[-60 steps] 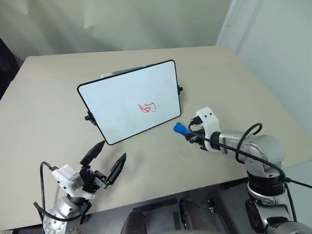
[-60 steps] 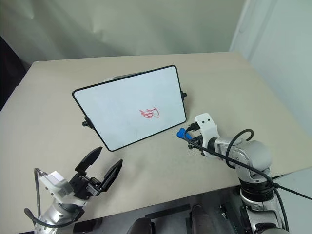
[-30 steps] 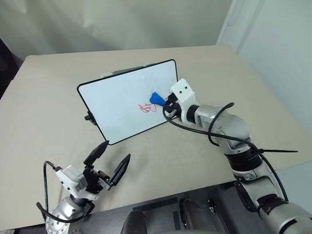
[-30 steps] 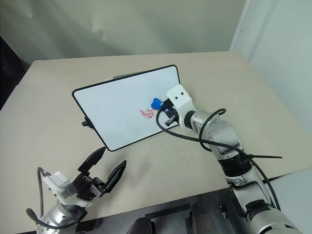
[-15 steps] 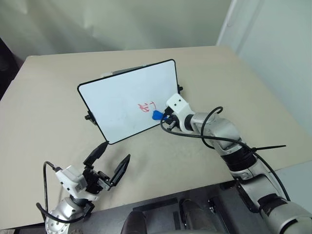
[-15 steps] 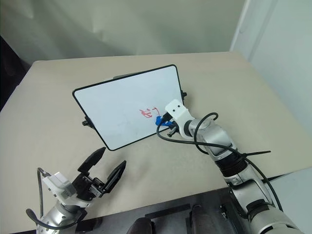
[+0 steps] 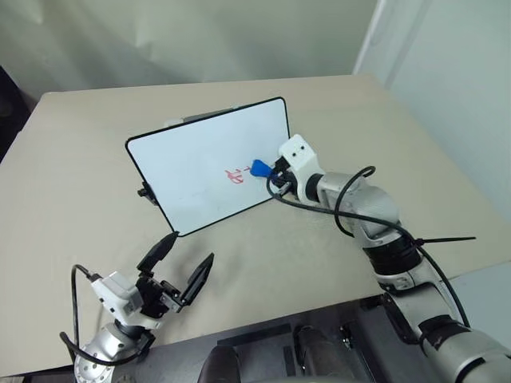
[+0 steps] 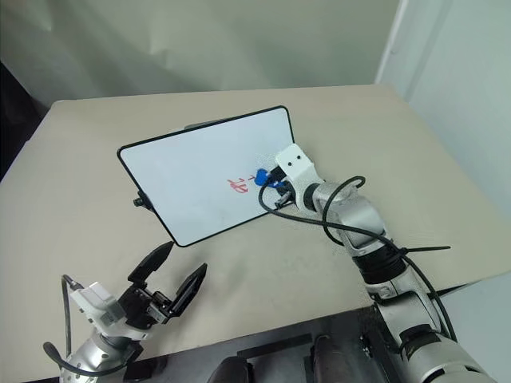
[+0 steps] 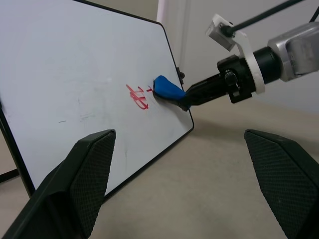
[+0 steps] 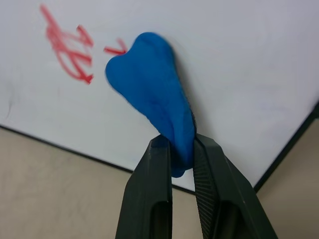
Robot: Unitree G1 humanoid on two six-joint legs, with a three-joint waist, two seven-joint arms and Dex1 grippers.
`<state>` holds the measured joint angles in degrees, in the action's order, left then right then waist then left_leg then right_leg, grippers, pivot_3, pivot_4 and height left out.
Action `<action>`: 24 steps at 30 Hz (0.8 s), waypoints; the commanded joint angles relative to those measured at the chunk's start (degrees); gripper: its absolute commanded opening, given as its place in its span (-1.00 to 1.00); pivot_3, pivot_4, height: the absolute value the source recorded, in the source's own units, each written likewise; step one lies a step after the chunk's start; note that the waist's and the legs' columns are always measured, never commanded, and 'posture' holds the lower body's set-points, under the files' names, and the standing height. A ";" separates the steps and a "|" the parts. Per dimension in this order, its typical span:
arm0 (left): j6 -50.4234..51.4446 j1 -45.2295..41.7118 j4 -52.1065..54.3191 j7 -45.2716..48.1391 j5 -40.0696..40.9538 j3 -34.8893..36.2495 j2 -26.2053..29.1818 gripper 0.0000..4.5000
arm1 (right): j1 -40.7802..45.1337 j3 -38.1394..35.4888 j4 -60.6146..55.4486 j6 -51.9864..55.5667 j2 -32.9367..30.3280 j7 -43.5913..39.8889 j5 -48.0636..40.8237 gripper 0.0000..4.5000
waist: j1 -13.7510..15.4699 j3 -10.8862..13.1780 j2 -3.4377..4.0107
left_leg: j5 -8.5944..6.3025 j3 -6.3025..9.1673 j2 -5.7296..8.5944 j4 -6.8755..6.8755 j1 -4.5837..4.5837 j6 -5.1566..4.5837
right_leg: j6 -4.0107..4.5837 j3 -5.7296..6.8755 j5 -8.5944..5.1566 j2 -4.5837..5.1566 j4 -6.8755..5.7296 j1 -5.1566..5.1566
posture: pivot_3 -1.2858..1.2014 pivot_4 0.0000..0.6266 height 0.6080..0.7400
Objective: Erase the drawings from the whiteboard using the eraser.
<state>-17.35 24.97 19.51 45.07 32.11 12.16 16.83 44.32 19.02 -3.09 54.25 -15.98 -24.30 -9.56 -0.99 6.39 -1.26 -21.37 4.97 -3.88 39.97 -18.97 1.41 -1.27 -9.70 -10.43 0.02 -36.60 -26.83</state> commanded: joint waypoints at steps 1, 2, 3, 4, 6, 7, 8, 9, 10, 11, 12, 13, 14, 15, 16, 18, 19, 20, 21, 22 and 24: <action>-0.81 0.02 1.02 0.33 0.19 -0.28 -0.11 1.00 | -1.58 2.47 -2.62 -0.70 -0.85 -2.29 0.85 -0.82 | 0.01 0.00 0.00 | 0.04 0.00 0.00 0.00 -0.01 0.10 | 0.00 0.00 0.00 0.00 0.00 0.00 | 0.03 -0.52 1.00; -0.78 -0.02 1.00 0.29 0.18 -0.28 -0.12 1.00 | -1.65 2.64 -2.76 -0.75 -0.86 -2.45 0.99 -0.82 | 0.01 0.00 0.01 | 0.04 0.00 0.00 0.00 -0.01 0.12 | 0.00 0.00 0.00 0.00 0.02 0.00 | 0.03 -0.52 1.00; -0.75 -0.06 0.97 0.25 0.21 -0.23 -0.12 1.00 | -1.35 2.37 -2.69 -0.76 -0.62 -2.42 1.00 -0.82 | 0.01 0.01 0.01 | 0.04 0.00 0.00 0.00 -0.01 0.14 | 0.00 0.00 0.00 0.00 0.01 0.00 | 0.03 -0.52 1.00; -0.73 -0.11 0.93 0.22 0.23 -0.19 -0.11 1.00 | -0.98 2.05 -2.57 -0.95 -0.41 -2.36 1.04 -0.82 | 0.00 0.01 0.01 | 0.04 0.00 0.00 0.00 -0.02 0.15 | 0.00 0.00 0.00 0.00 0.01 0.00 | 0.03 -0.52 1.00; -0.72 -0.16 0.87 0.18 0.25 -0.12 -0.10 1.00 | 0.17 0.72 -2.16 -2.12 0.25 -1.83 1.13 -0.82 | -0.04 0.01 0.01 | 0.04 0.00 0.00 0.00 0.00 0.15 | 0.00 0.00 0.00 0.00 -0.01 0.00 | 0.03 -0.52 1.00; -0.72 -0.19 0.85 0.15 0.25 -0.09 -0.10 1.00 | 1.02 -0.69 -1.47 -3.43 0.91 -0.86 1.30 -0.82 | -0.10 0.02 0.03 | 0.03 0.00 0.00 0.00 0.00 0.14 | 0.00 0.00 0.00 0.00 -0.01 0.00 | 0.03 -0.52 1.00; -0.72 -0.21 0.84 0.14 0.24 -0.08 -0.10 1.00 | 1.58 -1.69 -0.96 -4.34 1.40 -0.18 1.46 -0.82 | -0.13 0.03 0.04 | 0.03 0.00 0.00 0.00 0.01 0.13 | 0.00 0.00 0.00 0.00 -0.02 -0.01 | 0.03 -0.52 1.00; -0.72 -0.22 0.81 0.12 0.27 -0.03 -0.09 1.00 | 2.61 -3.35 -0.01 -4.87 2.00 0.67 1.32 -0.82 | -0.14 0.03 0.05 | 0.02 0.01 0.00 0.00 0.01 0.11 | 0.00 0.00 0.00 0.00 -0.04 -0.02 | 0.03 -0.52 1.00; -0.72 -0.25 0.75 0.13 0.31 0.04 -0.06 1.00 | 3.72 -4.65 0.87 -5.36 2.24 1.12 1.27 -0.82 | -0.14 0.03 0.05 | 0.01 0.03 0.00 0.00 0.02 0.10 | 0.00 0.00 0.00 0.00 -0.07 -0.03 | 0.03 -0.52 1.00; -0.71 -0.29 0.68 0.13 0.34 0.10 -0.04 1.00 | 4.60 -5.54 1.52 -5.64 2.34 1.29 1.29 -0.82 | -0.15 0.03 0.05 | 0.01 0.03 0.00 0.00 0.01 0.09 | 0.00 0.00 0.00 0.00 -0.07 -0.04 | 0.03 -0.52 1.00; -0.71 -0.31 0.62 0.14 0.38 0.15 -0.02 1.00 | 5.42 -6.31 1.93 -5.76 2.47 1.41 1.23 -0.82 | -0.14 0.03 0.05 | -0.01 0.04 0.00 0.00 0.01 0.05 | 0.00 0.00 0.00 0.00 -0.07 -0.04 | 0.03 -0.52 1.00; -0.71 -0.31 0.60 0.16 0.42 0.19 0.00 1.00 | 5.87 -6.66 2.03 -5.81 2.57 1.42 1.21 -0.82 | -0.10 0.03 0.04 | -0.02 0.04 0.00 0.00 0.00 0.04 | 0.00 0.00 0.00 0.00 -0.07 -0.04 | 0.03 -0.52 1.00; -0.73 -0.30 0.57 0.18 0.43 0.20 0.00 1.00 | 6.03 -6.78 1.94 -5.69 2.72 1.42 1.20 -0.82 | -0.02 0.03 0.04 | -0.02 0.04 0.00 0.00 0.00 0.05 | 0.00 0.00 0.00 0.00 -0.07 -0.04 | 0.03 -0.52 1.00; -0.73 -0.30 0.56 0.18 0.44 0.21 0.00 1.00 | 6.04 -6.76 1.84 -5.59 2.86 1.36 1.21 -0.82 | -0.02 0.03 0.04 | -0.03 0.05 0.00 -0.01 -0.01 0.05 | 0.01 0.00 0.00 0.00 -0.06 -0.04 | 0.03 -0.52 1.00; -0.74 -0.28 0.55 0.18 0.44 0.23 -0.01 1.00 | 5.88 -6.48 1.71 -5.27 2.96 1.20 1.23 -0.82 | -0.02 0.03 0.05 | -0.02 0.06 0.00 0.00 0.00 0.11 | 0.01 0.00 -0.01 0.00 -0.06 -0.04 | 0.03 -0.52 1.00; -0.76 -0.28 0.53 0.16 0.43 0.24 -0.02 1.00 | 4.34 -4.18 1.33 -4.33 2.70 0.24 1.70 -0.82 | -0.02 0.03 0.05 | 0.01 0.06 0.00 -0.01 -0.01 0.24 | 0.01 0.01 -0.01 0.00 -0.05 -0.05 | 0.03 -0.52 1.00; -0.76 -0.30 0.52 0.14 0.43 0.24 -0.02 1.00 | 3.45 -2.91 1.14 -3.71 2.47 -0.30 1.88 -0.82 | -0.02 0.02 0.04 | 0.01 0.06 0.00 -0.01 -0.01 0.28 | 0.01 0.00 -0.01 0.00 -0.05 -0.05 | 0.03 -0.52 1.00; -0.75 -0.33 0.52 0.10 0.42 0.26 -0.02 1.00 | 2.21 -1.09 0.74 -3.11 2.04 -1.00 2.20 -0.82 | -0.02 0.02 0.04 | 0.01 0.06 0.00 -0.01 -0.01 0.30 | 0.01 0.01 -0.01 0.00 -0.05 -0.05 | 0.03 -0.52 1.00; -0.74 -0.35 0.51 0.07 0.42 0.27 -0.01 1.00 | 1.43 0.02 0.44 -2.73 1.76 -1.45 2.43 -0.82 | -0.03 0.02 0.04 | 0.00 0.06 0.00 -0.01 -0.01 0.33 | 0.01 0.00 -0.01 0.00 -0.04 -0.04 | 0.03 -0.52 1.00; -0.72 -0.39 0.49 0.05 0.42 0.30 -0.01 1.00 | 0.81 0.85 0.02 -2.39 1.55 -1.88 2.48 -0.82 | -0.03 0.02 0.04 | 0.00 0.06 0.00 -0.01 0.00 0.36 | 0.01 0.00 -0.01 0.00 -0.04 -0.04 | 0.03 -0.52 1.00; -0.67 -0.49 0.40 0.02 0.45 0.36 0.02 1.00 | 0.02 2.34 -0.94 -1.07 1.19 -2.95 2.44 -0.82 | -0.04 0.03 0.05 | 0.00 0.06 0.00 0.00 -0.01 0.45 | 0.01 0.00 -0.01 0.00 -0.03 -0.04 | 0.03 -0.52 1.00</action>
<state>-17.35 24.48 19.20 44.95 32.16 12.21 16.84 43.67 20.58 -1.32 52.41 -14.29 -26.12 -7.56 -1.03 6.42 -1.21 -21.36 5.04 -3.88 39.97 -18.98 1.89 -1.26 -9.69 -10.44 0.02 -36.64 -26.87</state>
